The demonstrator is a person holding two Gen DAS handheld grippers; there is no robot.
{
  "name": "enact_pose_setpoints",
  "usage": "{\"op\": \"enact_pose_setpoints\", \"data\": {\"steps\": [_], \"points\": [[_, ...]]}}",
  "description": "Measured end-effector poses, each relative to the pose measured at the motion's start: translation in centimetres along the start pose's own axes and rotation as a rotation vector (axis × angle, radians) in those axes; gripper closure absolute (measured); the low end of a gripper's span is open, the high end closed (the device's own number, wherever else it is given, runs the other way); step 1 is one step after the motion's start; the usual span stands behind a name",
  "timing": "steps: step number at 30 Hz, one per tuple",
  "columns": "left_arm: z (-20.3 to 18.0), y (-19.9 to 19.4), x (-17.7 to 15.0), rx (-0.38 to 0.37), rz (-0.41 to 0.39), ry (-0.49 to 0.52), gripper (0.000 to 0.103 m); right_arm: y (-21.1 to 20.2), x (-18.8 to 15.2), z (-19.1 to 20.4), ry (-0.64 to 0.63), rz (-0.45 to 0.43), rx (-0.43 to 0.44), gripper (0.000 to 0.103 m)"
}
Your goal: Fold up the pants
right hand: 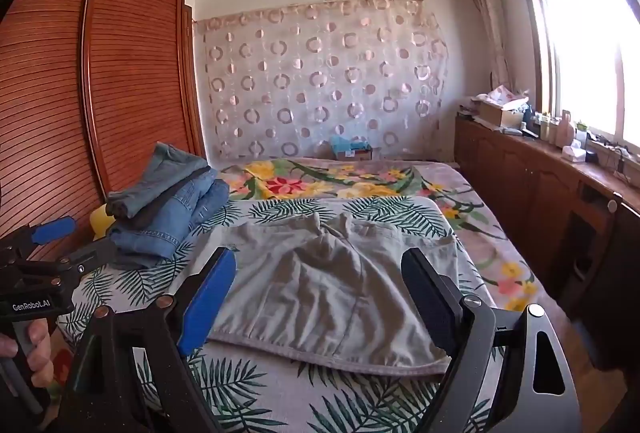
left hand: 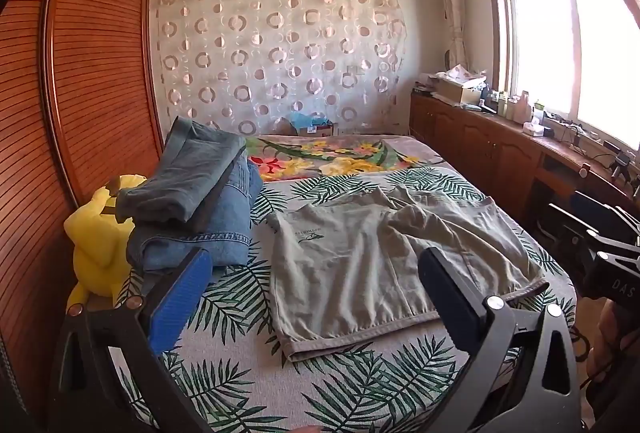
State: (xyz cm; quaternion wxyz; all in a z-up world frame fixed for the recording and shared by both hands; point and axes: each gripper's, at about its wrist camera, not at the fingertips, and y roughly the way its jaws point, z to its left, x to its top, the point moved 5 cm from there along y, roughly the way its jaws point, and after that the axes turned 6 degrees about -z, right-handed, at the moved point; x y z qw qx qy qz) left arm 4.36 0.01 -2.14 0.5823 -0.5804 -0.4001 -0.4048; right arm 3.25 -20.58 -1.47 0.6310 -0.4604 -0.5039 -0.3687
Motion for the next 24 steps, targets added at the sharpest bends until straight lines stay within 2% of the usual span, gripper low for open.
{"op": "enact_pose_setpoints", "data": {"steps": [24], "points": [[0.13, -0.06, 0.53, 0.000, -0.008, 0.006, 0.000, -0.05, 0.03, 0.03, 0.003, -0.003, 0.001, 0.017]]}}
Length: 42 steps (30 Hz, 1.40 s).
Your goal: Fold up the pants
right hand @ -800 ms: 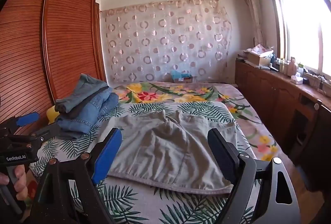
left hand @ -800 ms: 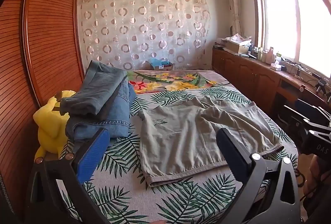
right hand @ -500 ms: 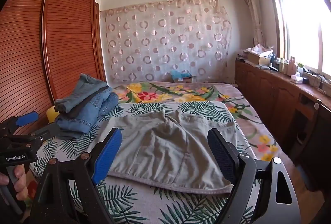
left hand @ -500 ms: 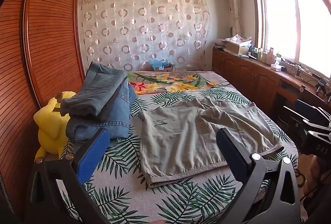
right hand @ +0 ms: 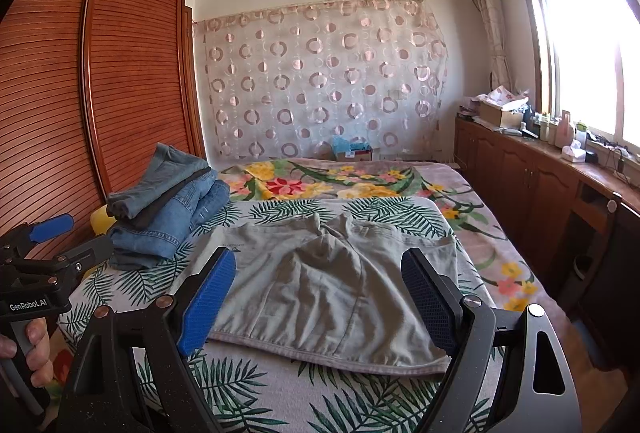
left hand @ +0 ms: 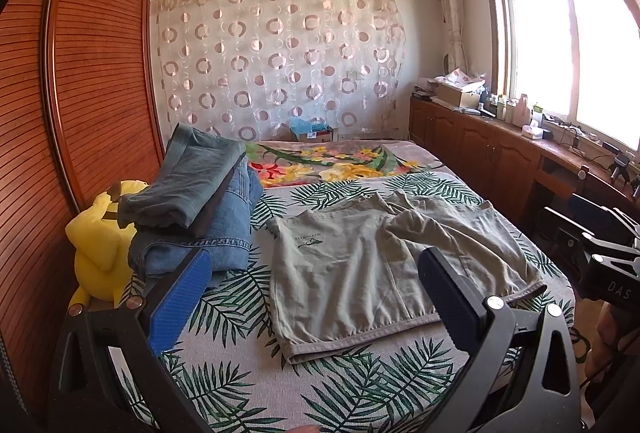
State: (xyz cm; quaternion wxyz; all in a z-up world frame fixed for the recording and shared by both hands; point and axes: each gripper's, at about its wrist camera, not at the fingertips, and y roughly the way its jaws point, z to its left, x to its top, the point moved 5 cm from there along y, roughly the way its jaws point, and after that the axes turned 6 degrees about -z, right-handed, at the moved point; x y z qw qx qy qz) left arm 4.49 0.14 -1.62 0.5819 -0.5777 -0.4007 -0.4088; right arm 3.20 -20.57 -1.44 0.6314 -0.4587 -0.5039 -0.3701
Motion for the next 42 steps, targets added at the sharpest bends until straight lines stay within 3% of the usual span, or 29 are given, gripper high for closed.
{"op": "enact_pose_setpoints", "data": {"steps": [42], "points": [[-0.15, -0.49, 0.57, 0.003, -0.016, 0.007, 0.000, -0.16, 0.40, 0.25, 0.001, -0.010, 0.005, 0.017]]}}
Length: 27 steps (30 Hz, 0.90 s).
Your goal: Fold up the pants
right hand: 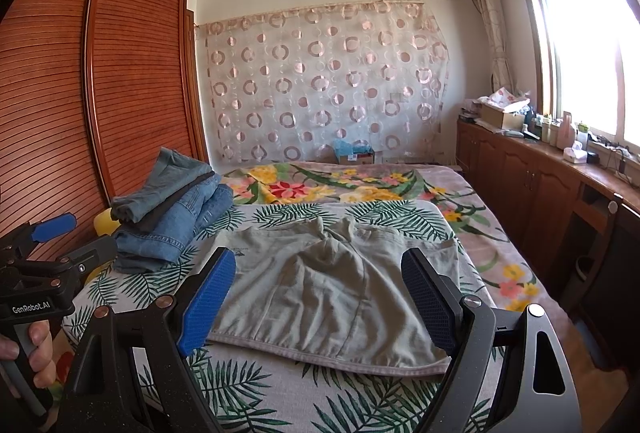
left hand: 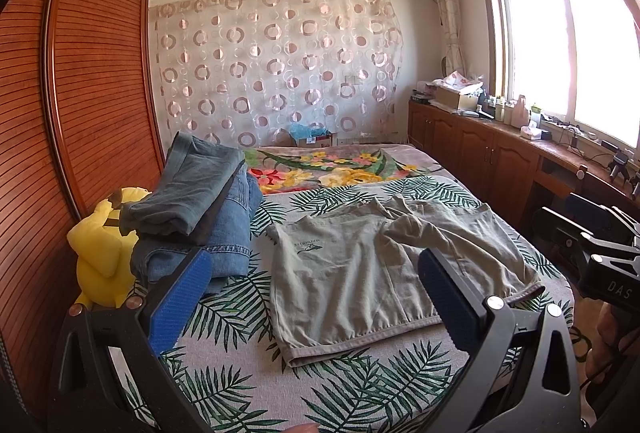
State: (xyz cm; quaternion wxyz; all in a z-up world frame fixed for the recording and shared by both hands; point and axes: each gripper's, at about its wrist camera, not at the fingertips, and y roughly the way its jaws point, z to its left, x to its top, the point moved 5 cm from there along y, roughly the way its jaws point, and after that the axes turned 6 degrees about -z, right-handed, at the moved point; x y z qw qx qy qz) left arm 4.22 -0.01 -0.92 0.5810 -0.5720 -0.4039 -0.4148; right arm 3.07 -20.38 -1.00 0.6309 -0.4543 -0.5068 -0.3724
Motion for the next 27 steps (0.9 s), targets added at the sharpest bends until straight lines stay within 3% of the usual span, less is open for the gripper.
{"op": "enact_pose_setpoints", "data": {"steps": [14, 20, 27], "points": [[0.0, 0.0, -0.2, 0.000, -0.002, 0.002, 0.000, -0.1, -0.1, 0.1, 0.002, 0.001, 0.002, 0.017], [-0.2, -0.5, 1.6, -0.007, 0.016, -0.004, 0.000, 0.1, -0.5, -0.1, 0.001, 0.008, -0.008, 0.017], [-0.3, 0.8, 0.2, -0.032, 0.049, -0.007, 0.000, 0.7, -1.1, -0.7, 0.005, 0.025, -0.015, 0.017]]}}
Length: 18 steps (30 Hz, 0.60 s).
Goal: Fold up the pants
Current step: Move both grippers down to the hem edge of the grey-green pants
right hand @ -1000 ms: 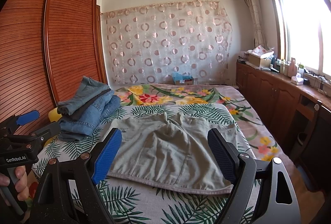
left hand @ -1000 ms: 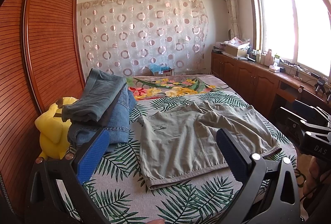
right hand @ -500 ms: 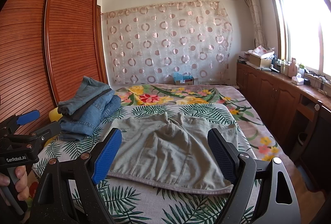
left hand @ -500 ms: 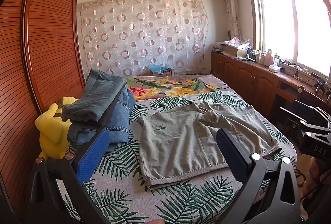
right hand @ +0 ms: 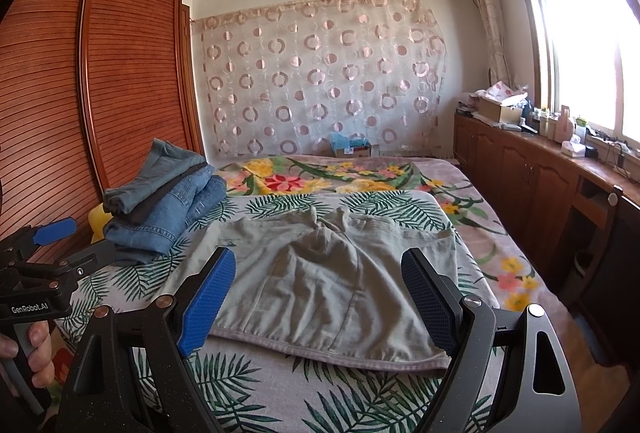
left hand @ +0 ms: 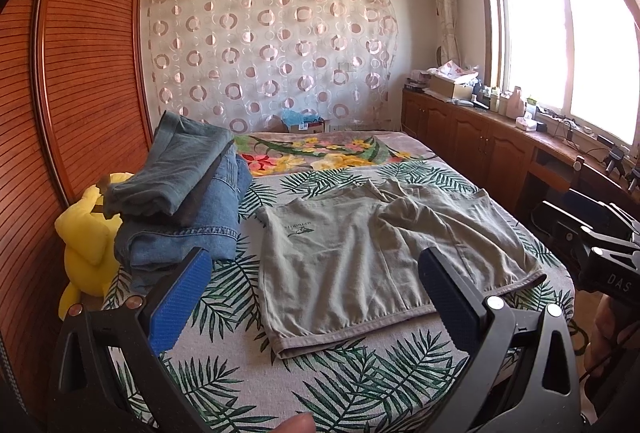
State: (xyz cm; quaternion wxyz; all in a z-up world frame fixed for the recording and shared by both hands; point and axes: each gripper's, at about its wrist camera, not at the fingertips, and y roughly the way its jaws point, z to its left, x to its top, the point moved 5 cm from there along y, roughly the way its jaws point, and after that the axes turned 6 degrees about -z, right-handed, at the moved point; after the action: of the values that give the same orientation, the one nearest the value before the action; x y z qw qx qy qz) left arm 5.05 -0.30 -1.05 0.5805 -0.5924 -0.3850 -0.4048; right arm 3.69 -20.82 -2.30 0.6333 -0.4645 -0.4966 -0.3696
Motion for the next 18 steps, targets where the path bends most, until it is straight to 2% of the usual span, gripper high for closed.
{"op": "enact_pose_setpoints", "data": {"steps": [13, 18], "points": [[-0.5, 3.7, -4.3, -0.060, 0.106, 0.012, 0.000, 1.5, -1.9, -1.6, 0.008, 0.058, -0.028, 0.017], [0.0, 5.4, -5.9, -0.032, 0.137, 0.035, 0.002, 2.2, -2.8, -1.9, -0.011, 0.064, -0.058, 0.017]]}}
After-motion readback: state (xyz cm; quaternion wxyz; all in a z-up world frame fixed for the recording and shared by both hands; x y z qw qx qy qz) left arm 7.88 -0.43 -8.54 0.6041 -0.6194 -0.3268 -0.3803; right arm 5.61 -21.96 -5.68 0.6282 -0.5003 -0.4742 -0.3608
